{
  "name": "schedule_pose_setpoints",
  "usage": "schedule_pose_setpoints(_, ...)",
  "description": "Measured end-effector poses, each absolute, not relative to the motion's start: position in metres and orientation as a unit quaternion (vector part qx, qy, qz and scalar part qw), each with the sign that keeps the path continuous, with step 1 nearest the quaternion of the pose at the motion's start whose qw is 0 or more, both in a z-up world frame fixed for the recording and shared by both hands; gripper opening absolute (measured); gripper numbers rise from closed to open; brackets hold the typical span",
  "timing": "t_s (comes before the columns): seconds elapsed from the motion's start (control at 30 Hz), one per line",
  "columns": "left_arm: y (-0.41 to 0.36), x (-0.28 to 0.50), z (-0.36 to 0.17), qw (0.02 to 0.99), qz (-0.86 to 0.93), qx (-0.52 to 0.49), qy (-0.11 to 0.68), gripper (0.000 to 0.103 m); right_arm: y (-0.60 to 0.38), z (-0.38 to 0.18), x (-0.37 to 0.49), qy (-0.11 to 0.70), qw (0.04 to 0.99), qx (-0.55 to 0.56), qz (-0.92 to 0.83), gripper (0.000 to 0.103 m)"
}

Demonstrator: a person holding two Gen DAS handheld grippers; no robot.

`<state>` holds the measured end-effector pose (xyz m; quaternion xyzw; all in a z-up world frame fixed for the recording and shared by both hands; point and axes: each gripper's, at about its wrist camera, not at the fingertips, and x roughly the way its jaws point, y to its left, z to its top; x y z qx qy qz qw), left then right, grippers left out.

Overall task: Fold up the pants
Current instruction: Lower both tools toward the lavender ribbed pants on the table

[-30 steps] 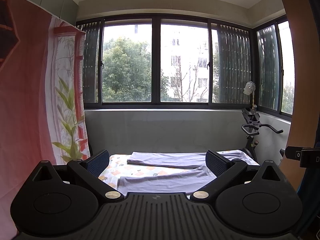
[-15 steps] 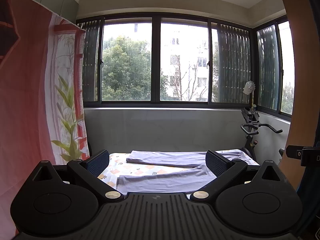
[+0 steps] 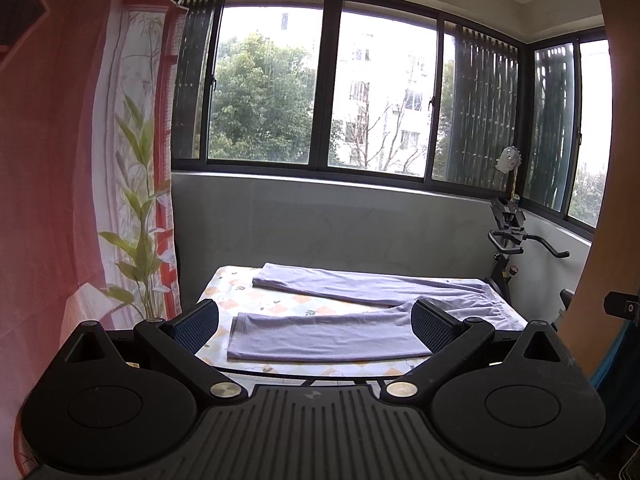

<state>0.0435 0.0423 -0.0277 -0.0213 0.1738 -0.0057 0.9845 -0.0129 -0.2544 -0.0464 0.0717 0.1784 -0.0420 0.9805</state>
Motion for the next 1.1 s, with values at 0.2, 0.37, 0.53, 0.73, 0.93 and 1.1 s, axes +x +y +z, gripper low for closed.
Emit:
schedule_pose_setpoints(0.2,0.065,0.076,-0.054,0.978,-0.002,-0.035,0.206,0.103,-0.263,-0.076,0.01,0.203,0.973,0.086,-0.071,0.103)
schedule_pose_setpoints(0.37,0.063,0.11,-0.074,0.973,0.009,-0.026,0.228,0.103,-0.269,-0.098,0.044,0.223,0.968,0.088,-0.071,0.103)
schedule_pose_setpoints(0.53,0.044,0.158,-0.091,0.971,0.02,-0.017,0.237,0.103,-0.29,-0.121,0.096,0.218,0.971,0.084,-0.051,0.103)
schedule_pose_setpoints(0.73,0.001,0.233,-0.109,0.969,0.046,-0.018,0.244,0.103,-0.339,-0.141,0.182,0.206,0.976,0.073,-0.014,0.103)
schedule_pose_setpoints(0.93,-0.046,0.317,-0.121,0.957,0.078,-0.051,0.274,0.103,-0.399,-0.157,0.267,0.199,0.977,0.076,0.017,0.103)
schedule_pose_setpoints(1.1,-0.071,0.376,-0.136,0.949,0.092,-0.074,0.293,0.103,-0.436,-0.173,0.319,0.187,0.978,0.094,0.008,0.103)
